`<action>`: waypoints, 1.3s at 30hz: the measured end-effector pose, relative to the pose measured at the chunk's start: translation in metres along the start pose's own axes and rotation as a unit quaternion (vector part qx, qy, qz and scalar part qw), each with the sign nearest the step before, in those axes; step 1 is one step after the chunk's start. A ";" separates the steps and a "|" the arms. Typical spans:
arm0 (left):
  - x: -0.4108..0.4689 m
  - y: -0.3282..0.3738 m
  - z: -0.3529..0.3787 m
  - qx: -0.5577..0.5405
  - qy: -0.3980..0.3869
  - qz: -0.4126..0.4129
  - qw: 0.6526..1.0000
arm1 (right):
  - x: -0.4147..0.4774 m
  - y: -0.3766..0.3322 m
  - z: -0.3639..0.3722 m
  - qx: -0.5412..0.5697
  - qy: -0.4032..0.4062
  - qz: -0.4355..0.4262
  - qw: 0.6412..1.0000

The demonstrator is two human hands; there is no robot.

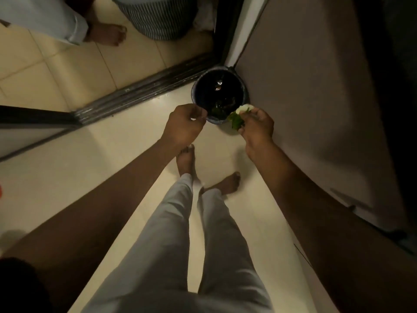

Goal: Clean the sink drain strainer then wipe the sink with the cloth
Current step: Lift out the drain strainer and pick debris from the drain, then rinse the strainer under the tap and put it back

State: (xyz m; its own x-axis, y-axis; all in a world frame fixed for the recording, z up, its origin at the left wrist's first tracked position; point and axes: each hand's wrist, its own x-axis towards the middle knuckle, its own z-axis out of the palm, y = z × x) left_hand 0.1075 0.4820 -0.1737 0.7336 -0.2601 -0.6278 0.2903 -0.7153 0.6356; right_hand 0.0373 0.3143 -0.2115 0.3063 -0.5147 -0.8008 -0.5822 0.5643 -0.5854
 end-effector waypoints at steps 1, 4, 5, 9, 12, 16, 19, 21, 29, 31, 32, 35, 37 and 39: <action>0.008 -0.009 0.005 0.000 -0.002 -0.006 1.000 | 0.016 0.007 0.005 -0.007 0.015 0.006 1.000; 0.028 -0.032 0.018 -0.008 -0.009 -0.021 1.000 | 0.062 0.030 0.017 -0.026 0.045 0.020 0.998; 0.036 -0.039 0.022 -0.012 -0.009 -0.028 1.000 | 0.076 0.037 0.022 -0.036 0.049 0.023 0.998; 0.062 -0.056 0.033 -0.020 0.002 -0.056 0.998 | 0.120 0.056 0.041 -0.052 0.052 0.033 0.997; 0.075 -0.063 0.037 -0.033 0.002 -0.061 0.998 | 0.142 0.060 0.055 -0.070 0.055 0.021 0.996; 0.086 -0.067 0.034 -0.026 -0.003 -0.054 0.998 | 0.153 0.055 0.074 -0.047 0.027 0.013 0.998; 0.090 -0.067 0.031 -0.020 0.001 -0.047 0.999 | 0.151 0.048 0.080 -0.037 -0.006 0.028 0.999; 0.091 -0.066 0.029 -0.015 0.006 -0.039 0.999 | 0.147 0.046 0.079 -0.058 -0.008 0.022 0.998; 0.065 -0.028 0.019 -0.011 0.005 0.011 1.000 | 0.061 0.027 0.045 -0.073 -0.009 -0.074 0.994; 0.046 -0.003 0.011 -0.025 -0.011 0.028 0.999 | 0.026 0.013 0.032 -0.062 -0.009 -0.099 0.993; 0.034 0.011 0.006 -0.027 -0.022 0.039 0.999 | 0.007 0.005 0.024 -0.055 -0.009 -0.110 0.992; -0.001 0.044 -0.013 -0.011 -0.038 0.089 0.995 | -0.047 -0.016 0.005 -0.038 -0.007 -0.139 0.990; -0.027 0.065 -0.023 -0.006 -0.047 0.121 0.991 | -0.085 -0.032 -0.013 -0.041 0.000 -0.152 0.987; -0.054 0.085 -0.031 -0.004 -0.057 0.138 0.989 | -0.119 -0.045 -0.031 -0.052 0.003 -0.178 0.983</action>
State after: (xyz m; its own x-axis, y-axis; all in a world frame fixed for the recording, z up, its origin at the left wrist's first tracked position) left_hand 0.1118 0.4547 -0.0722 0.7125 -0.5163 -0.4753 0.0937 -0.6012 0.7936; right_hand 0.0035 0.3300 -0.0858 0.5000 -0.6716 -0.5467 -0.5135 0.2785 -0.8117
